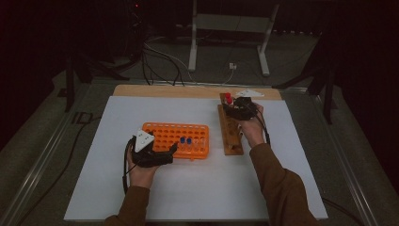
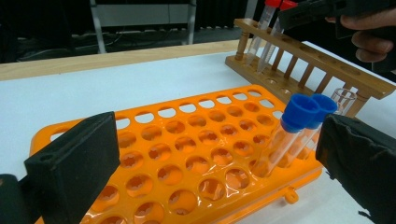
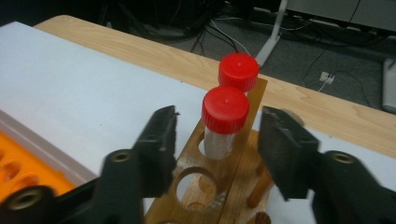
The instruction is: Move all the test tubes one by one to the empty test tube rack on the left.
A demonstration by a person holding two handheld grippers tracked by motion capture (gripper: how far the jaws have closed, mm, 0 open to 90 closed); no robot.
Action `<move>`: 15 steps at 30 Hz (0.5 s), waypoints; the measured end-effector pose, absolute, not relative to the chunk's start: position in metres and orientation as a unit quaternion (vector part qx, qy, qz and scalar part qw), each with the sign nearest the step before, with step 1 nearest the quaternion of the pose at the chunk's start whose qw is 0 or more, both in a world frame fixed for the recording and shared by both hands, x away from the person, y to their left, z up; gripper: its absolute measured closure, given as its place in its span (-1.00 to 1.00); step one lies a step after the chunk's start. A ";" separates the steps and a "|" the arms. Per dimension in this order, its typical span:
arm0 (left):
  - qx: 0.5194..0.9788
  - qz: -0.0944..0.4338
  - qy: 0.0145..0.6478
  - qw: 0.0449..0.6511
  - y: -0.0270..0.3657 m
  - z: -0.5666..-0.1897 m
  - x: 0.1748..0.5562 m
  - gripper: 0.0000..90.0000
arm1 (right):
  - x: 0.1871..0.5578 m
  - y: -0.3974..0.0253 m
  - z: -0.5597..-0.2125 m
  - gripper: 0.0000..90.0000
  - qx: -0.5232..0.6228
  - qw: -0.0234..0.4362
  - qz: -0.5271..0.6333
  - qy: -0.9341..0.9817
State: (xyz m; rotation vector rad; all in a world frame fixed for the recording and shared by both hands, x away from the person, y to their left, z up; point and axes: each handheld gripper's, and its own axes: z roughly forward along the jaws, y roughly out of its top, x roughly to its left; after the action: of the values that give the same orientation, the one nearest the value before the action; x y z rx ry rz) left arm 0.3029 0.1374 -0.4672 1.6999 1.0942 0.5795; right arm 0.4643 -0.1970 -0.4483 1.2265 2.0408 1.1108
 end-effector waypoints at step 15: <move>0.702 0.239 0.453 0.495 0.137 -0.467 0.302 -0.99 | 0.466 -0.196 -0.449 0.58 0.457 0.267 0.399 0.749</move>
State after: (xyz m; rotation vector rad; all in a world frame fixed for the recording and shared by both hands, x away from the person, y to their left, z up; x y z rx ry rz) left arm 0.3024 0.1371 -0.4673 1.7024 1.0973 0.5782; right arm 0.4655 -0.1956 -0.4488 1.2325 2.0207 1.0768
